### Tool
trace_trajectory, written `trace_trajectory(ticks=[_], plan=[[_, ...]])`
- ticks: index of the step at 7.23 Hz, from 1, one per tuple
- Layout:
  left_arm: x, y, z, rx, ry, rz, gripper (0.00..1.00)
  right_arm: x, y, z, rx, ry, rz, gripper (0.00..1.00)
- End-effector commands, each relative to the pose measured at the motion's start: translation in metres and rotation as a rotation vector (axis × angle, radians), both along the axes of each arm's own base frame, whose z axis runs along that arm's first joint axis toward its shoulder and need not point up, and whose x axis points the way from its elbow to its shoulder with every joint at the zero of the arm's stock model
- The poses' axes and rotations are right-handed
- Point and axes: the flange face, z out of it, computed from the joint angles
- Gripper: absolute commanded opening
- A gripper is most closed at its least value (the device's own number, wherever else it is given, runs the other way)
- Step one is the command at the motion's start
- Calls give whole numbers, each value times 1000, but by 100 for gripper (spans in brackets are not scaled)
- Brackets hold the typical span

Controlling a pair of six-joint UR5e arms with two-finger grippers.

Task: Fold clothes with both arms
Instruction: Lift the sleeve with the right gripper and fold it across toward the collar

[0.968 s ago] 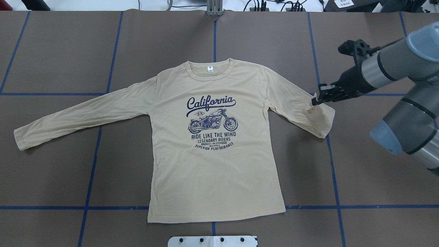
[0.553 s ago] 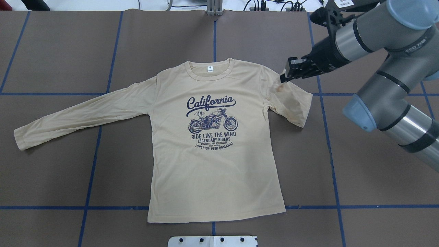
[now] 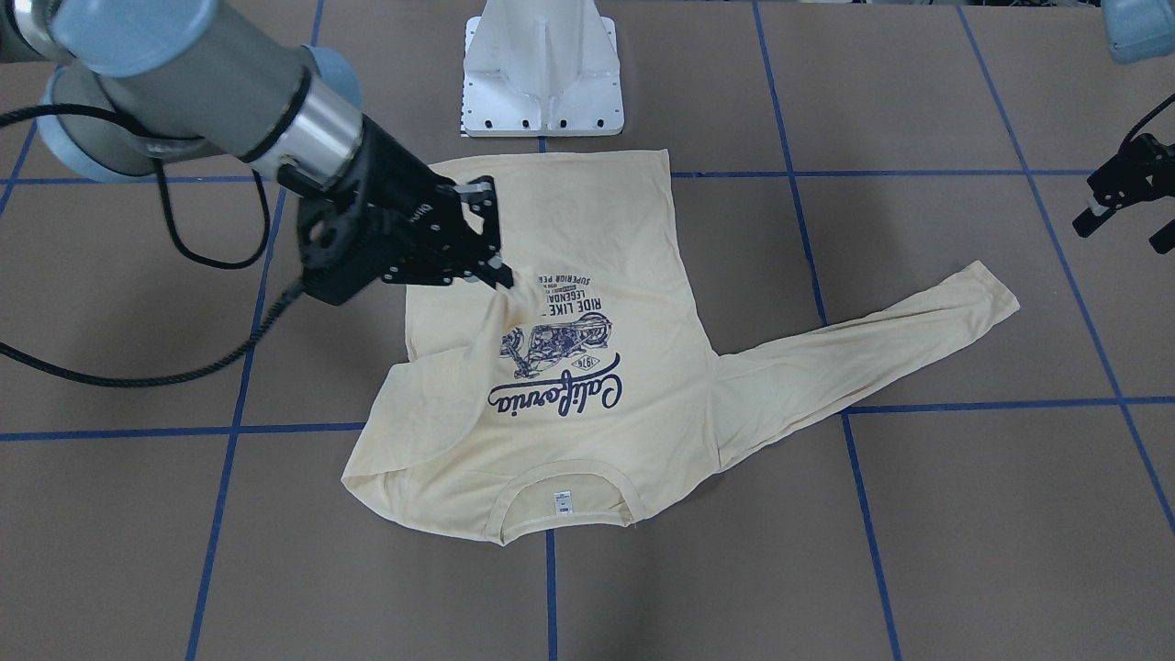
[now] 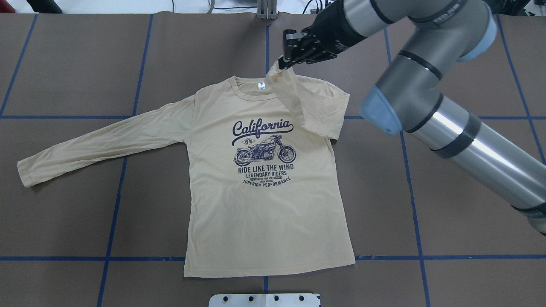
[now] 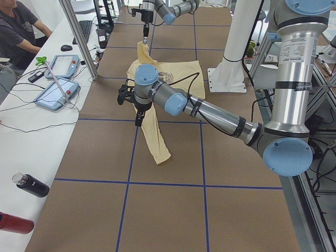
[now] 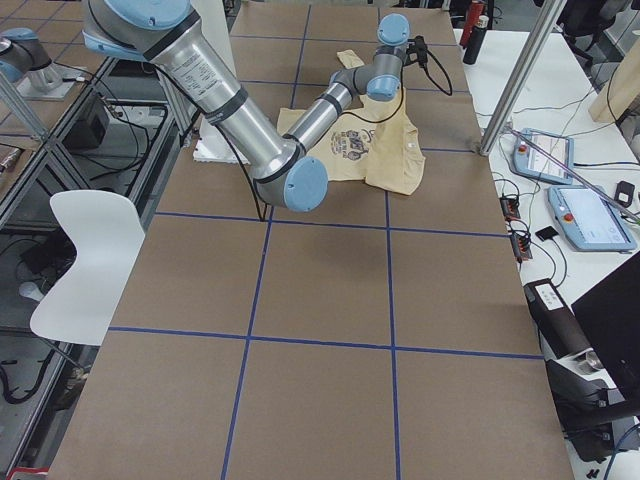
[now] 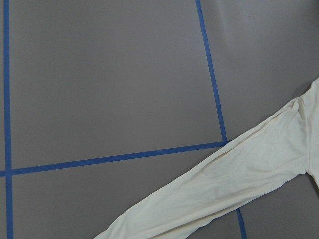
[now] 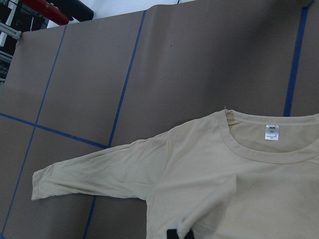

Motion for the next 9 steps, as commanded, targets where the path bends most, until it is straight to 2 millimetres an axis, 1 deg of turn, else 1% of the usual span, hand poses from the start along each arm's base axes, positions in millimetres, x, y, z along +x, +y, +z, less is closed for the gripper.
trace_trajectory(ticks=[1, 2, 3, 4, 6, 7, 8, 9], plan=[[1, -2, 0, -15, 4, -9, 100, -73, -6, -19, -3, 49, 36, 0], [1, -3, -2, -12, 6, -9, 100, -96, -7, -23, -11, 68, 43, 0], [2, -4, -2, -14, 6, -10, 100, -128, -3, -17, -21, 103, 48, 0], [2, -4, -2, -15, 7, -9, 100, -154, 13, -7, -23, 127, 47, 0], [2, -5, -2, -18, 8, -12, 100, -181, 24, 8, -32, 163, 48, 0], [2, -4, -3, -17, 8, -12, 100, -183, 25, 8, -33, 163, 51, 12], [2, -5, -2, -17, 8, -12, 100, -182, 25, 2, -30, 149, 58, 91], [2, -6, -1, -17, 8, -12, 100, -183, 25, -12, -73, 128, 80, 99]])
